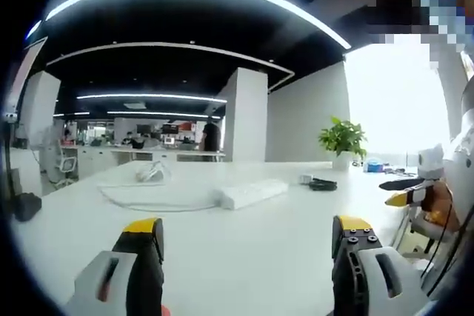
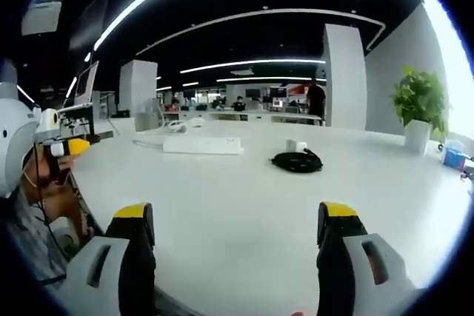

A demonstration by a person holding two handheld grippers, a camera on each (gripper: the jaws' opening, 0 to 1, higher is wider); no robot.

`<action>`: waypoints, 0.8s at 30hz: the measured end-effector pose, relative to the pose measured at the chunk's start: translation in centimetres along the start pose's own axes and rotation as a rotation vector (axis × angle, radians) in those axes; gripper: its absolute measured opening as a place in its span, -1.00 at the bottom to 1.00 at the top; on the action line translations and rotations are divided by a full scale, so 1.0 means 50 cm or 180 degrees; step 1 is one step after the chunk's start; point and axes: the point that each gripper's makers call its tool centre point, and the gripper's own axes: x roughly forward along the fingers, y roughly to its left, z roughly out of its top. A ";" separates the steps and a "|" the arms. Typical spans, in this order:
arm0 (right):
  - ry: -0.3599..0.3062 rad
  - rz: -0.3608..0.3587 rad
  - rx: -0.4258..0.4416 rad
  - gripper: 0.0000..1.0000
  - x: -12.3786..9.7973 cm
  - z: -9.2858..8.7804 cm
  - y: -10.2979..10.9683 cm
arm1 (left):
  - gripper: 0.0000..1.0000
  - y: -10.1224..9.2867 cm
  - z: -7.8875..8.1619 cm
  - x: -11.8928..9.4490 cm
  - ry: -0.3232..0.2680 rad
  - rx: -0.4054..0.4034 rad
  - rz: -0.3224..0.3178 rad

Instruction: Straighten the power strip on the desk, plug the charger into it

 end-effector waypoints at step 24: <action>-0.0115 0.0551 -0.0234 0.86 0.074 0.043 0.025 | 0.98 -0.037 0.003 0.065 0.0182 0.0211 -0.0379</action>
